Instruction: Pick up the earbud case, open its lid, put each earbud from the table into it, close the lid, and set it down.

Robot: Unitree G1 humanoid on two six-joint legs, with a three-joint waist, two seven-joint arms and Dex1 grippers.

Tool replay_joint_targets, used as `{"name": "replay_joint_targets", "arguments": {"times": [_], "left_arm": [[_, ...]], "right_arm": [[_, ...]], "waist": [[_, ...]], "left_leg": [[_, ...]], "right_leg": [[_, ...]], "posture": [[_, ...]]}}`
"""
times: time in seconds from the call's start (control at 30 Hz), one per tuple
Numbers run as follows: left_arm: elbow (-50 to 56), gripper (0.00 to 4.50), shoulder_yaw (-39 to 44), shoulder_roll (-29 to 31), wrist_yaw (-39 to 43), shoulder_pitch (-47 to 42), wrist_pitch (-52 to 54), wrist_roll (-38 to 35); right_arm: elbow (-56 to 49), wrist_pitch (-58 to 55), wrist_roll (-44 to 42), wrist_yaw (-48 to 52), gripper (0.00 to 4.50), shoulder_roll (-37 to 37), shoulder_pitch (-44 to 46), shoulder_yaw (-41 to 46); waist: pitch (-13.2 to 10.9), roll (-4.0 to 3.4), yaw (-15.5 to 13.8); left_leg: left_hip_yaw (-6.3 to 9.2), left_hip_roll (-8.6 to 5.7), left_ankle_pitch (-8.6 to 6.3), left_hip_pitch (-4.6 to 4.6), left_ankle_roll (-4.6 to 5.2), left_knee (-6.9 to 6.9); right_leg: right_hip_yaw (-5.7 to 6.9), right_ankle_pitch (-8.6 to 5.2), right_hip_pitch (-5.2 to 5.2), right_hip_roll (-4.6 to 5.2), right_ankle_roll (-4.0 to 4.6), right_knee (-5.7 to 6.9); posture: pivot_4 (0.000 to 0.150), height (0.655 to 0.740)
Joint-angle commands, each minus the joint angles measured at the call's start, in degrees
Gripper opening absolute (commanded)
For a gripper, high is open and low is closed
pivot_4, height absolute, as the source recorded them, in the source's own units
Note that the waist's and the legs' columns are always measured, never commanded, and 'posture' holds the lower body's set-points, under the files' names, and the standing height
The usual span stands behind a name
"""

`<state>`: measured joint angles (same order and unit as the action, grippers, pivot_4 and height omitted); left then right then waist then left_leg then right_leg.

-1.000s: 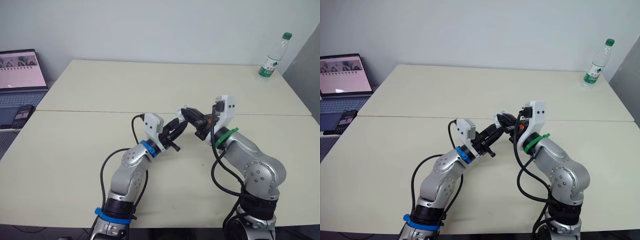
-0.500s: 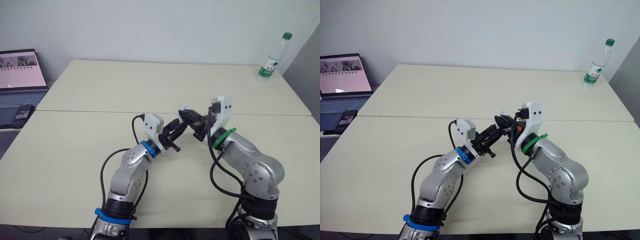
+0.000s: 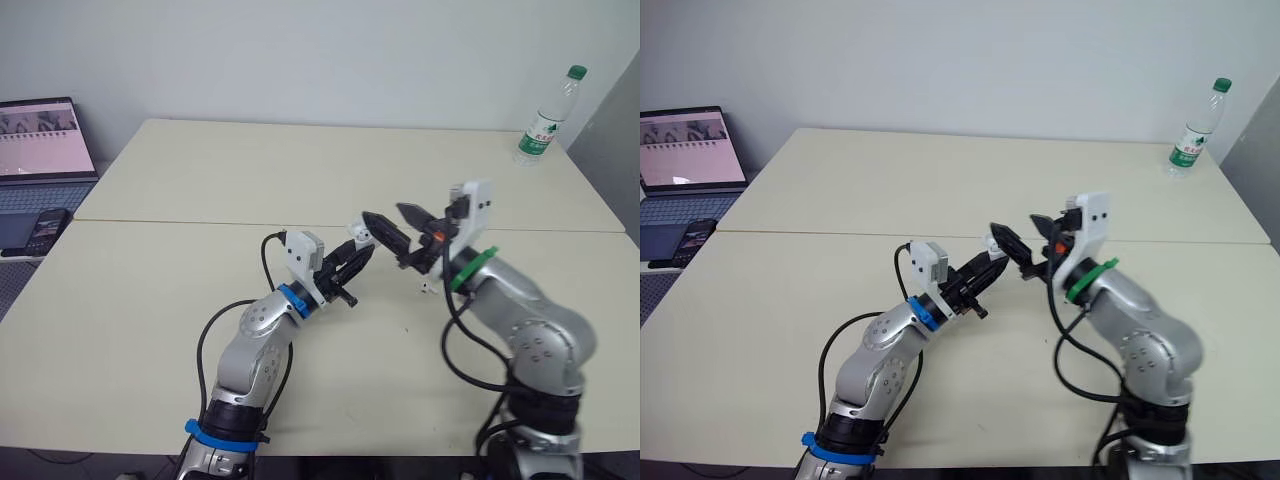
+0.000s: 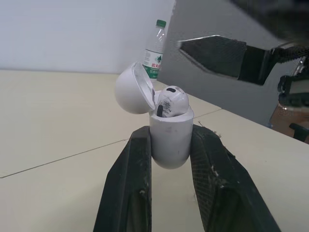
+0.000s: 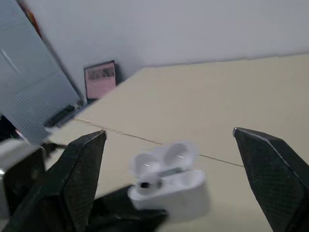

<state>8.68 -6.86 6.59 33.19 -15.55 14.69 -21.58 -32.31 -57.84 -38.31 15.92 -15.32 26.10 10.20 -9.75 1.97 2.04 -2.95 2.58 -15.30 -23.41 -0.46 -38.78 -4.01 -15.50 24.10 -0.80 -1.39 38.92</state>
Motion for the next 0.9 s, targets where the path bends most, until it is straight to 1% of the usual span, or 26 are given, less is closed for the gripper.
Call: {"name": "replay_joint_targets", "arguments": {"times": [0.03,0.13,0.23,0.37,0.43,0.57,0.63,0.77,0.87,0.9], "left_arm": [[2.94,0.75,0.48,1.97,2.27,0.83,-0.35,-1.15],[3.37,0.75,0.74,4.68,4.95,1.88,-0.23,-1.86],[4.27,0.75,1.13,7.28,7.55,3.03,0.45,-3.31],[5.44,0.75,1.42,10.07,9.95,4.5,0.91,-4.39],[5.94,0.75,1.27,11.43,10.95,5.29,0.9,-4.24],[6.98,0.75,0.26,12.45,12.02,6.12,0.52,-3.85],[7.5,0.75,0.27,12.41,11.75,6.27,0.72,-3.99],[8.33,0.75,0.47,12.38,11.0,6.99,0.82,-3.9],[8.62,0.75,0.56,12.32,10.56,7.32,0.81,-3.73],[8.62,0.75,0.6,12.34,10.55,7.33,0.79,-3.74]], "right_arm": [[1.74,-1.97,1.16,5.39,4.47,-10.38,0.34,-0.96],[5.18,-4.64,1.84,11.2,4.47,-20.76,-0.36,-4.51],[8.5,-8.19,3.47,16.3,4.47,-30.19,0.38,-11.25],[12.68,-7.63,8.03,21.89,4.47,-37.03,4.1,-21.18],[15.84,-4.77,11.61,24.1,4.47,-37.53,6.54,-25.94],[25.22,-1.37,16.93,25.42,4.47,-33.84,11.2,-30.83],[28.36,0.16,18.84,26.04,4.47,-32.28,12.55,-31.67],[31.22,0.06,20.06,27.24,4.47,-29.64,13.81,-31.15],[32.07,0.74,21.47,28.06,3.89,-29.26,13.88,-31.46],[31.71,0.9,21.7,28.75,3.52,-29.51,13.67,-31.57]], "waist": [[-0.01,0.01,-0.07],[-0.01,0.02,-0.15],[-0.02,0.01,-0.11],[-0.04,0.0,-0.05],[-0.05,-0.02,0.07],[-0.06,0.0,-0.05],[-0.07,0.0,-0.15],[-0.07,0.0,-0.21],[-0.07,0.0,-0.2],[-0.07,0.0,-0.2]], "left_leg": [[0.01,0.01,0.0,0.0,0.0,0.0],[0.02,0.02,0.0,0.0,0.0,0.01],[-0.01,0.04,0.0,0.01,0.01,0.02],[-0.02,0.08,0.0,0.02,0.01,0.01],[-0.08,0.09,0.0,0.02,0.01,0.0],[-0.12,0.11,0.0,0.07,0.01,-0.01],[-0.12,0.09,0.0,0.05,0.02,-0.01],[-0.1,0.07,0.0,-0.01,0.02,-0.01],[-0.08,0.08,-0.01,-0.02,0.02,-0.01],[-0.07,0.08,-0.01,-0.02,0.02,0.0]], "right_leg": [[0.01,0.0,0.0,-0.01,0.0,0.0],[0.01,0.0,0.0,-0.01,0.0,-0.02],[-0.01,0.0,0.02,-0.02,0.01,-0.01],[-0.03,-0.01,0.03,-0.01,0.0,-0.02],[-0.05,-0.05,0.06,-0.02,-0.06,-0.02],[-0.06,-0.06,0.04,-0.02,-0.08,-0.01],[-0.08,-0.01,0.05,-0.02,0.0,-0.01],[-0.06,-0.01,0.06,0.01,0.0,-0.05],[-0.05,-0.01,0.07,0.07,0.0,-0.05],[-0.04,-0.01,0.06,0.09,0.0,-0.04]], "posture": [[0.15,0.7362],[0.15,0.7362],[0.15,0.7362],[0.15,0.7362],[0.15,0.7362],[0.15,0.7362],[0.15,0.7362],[0.15,0.7362],[0.15,0.7362],[0.15,0.7362]]}}
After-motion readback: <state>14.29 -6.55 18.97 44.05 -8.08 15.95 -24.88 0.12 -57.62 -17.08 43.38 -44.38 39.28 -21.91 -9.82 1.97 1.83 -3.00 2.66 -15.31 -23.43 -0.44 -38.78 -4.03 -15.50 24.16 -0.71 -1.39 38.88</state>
